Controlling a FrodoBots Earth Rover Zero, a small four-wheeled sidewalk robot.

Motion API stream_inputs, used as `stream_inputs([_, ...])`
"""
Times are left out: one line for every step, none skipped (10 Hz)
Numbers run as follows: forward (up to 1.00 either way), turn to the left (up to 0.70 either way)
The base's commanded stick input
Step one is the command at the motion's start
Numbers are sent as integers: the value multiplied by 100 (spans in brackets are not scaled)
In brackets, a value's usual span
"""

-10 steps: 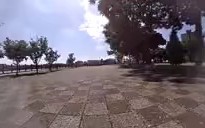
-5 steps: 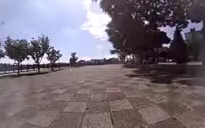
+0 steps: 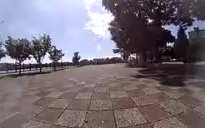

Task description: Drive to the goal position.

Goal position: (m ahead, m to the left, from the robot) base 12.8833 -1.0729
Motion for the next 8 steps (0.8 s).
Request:
stream_inputs([70, 0])
stream_inputs([70, 0])
stream_inputs([70, 0])
stream_inputs([70, 0])
stream_inputs([70, 0])
stream_inputs([70, -3])
stream_inputs([70, -12])
stream_inputs([70, -14])
